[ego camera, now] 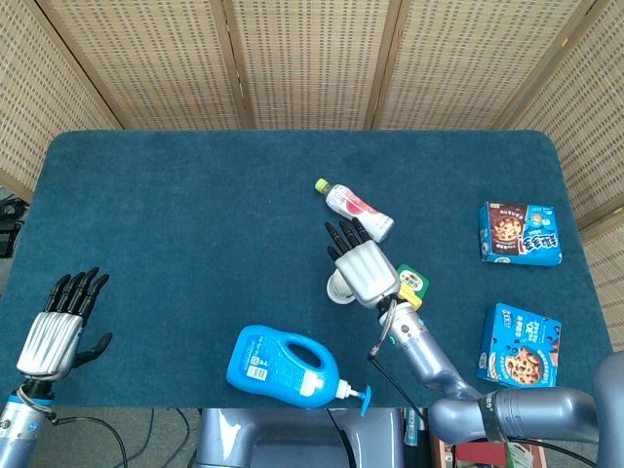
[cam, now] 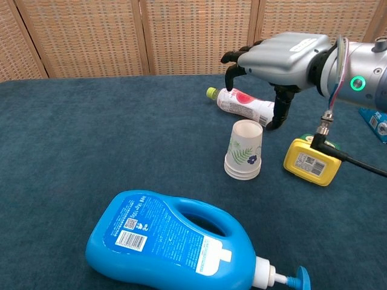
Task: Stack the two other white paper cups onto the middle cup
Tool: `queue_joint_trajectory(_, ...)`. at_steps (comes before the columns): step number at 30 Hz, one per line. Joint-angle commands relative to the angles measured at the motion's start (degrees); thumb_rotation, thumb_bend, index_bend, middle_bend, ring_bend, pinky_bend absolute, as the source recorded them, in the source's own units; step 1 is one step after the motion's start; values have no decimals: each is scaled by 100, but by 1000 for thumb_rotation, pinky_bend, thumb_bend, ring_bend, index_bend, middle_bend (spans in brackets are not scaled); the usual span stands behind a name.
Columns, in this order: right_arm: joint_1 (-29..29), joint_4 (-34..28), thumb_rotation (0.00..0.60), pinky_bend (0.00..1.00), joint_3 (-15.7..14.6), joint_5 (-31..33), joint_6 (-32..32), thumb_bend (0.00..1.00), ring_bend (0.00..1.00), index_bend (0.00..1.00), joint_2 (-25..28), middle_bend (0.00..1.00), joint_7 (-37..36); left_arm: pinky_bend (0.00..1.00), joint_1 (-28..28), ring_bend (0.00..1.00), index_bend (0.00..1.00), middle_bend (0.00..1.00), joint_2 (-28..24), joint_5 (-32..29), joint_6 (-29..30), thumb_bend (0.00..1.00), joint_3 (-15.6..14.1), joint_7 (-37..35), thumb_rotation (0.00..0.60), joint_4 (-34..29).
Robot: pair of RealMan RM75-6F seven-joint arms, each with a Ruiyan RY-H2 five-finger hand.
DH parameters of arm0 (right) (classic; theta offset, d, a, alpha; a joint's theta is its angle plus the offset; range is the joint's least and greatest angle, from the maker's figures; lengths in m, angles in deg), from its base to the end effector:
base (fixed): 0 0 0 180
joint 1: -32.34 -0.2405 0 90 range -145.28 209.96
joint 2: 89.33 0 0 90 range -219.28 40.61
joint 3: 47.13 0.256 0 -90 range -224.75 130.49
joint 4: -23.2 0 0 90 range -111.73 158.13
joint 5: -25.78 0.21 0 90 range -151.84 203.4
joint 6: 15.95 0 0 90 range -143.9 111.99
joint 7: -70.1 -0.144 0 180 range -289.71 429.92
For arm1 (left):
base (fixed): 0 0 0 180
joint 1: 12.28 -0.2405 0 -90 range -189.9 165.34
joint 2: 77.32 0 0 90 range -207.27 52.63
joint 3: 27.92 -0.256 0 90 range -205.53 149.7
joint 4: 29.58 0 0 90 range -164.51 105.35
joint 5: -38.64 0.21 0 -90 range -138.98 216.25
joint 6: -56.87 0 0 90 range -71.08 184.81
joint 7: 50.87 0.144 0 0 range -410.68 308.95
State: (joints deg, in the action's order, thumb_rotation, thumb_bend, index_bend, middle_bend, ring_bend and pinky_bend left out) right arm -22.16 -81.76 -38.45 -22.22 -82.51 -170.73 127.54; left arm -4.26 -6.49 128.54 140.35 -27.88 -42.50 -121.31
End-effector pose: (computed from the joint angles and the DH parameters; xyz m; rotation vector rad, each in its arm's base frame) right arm -0.0657 -0.3323 0.0212 1.9547 -0.4368 0.7128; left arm -0.2868 0.1851 0.1088 -1.5414 -0.8563 -0.9089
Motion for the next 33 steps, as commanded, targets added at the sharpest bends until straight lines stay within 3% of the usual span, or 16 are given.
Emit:
queue_joint_trajectory(1,33,-80,600,123,2,75,-85,134,0,267,117,0,20,0,-2,0,0,0,-4,-9,1,315,4,-4,600,2)
queue_joint_trajectory(6,212,-263,600,102,-37,-24,-286,134,0,265,360,0,-175,0,-10,0,0,0,-11,-16,18,315,11,-12,600,0)
queue_joint_trajectory(11,683,-456,600,14,-245,-359,-632,134,0,182,704,0,-707,0,-15,0,0,0,-21,-20,30,315,17,-18,600,-7)
queue_joint_trajectory(16,1861,-523,600,0,-982,-1349,-1418,130,0,142,1169,0,-2070,0,-29,0,0,0,-6,-32,63,315,33,18,600,-6)
queue_joint_trajectory(21,2944,56,600,0,-1682,-2382,-2107,128,0,133,1290,0,-3378,0,-34,0,0,0,80,-51,88,315,58,93,600,55)
queue_joint_trajectory(26,3579,599,600,0,-1835,-2822,-2512,127,0,119,1168,0,-4143,0,-45,0,0,0,139,-61,119,315,72,148,600,97)
queue_joint_trajectory(33,4020,979,600,0,-1793,-2969,-2632,127,0,119,1040,0,-4710,0,-69,0,0,0,146,-46,182,316,81,168,600,91)
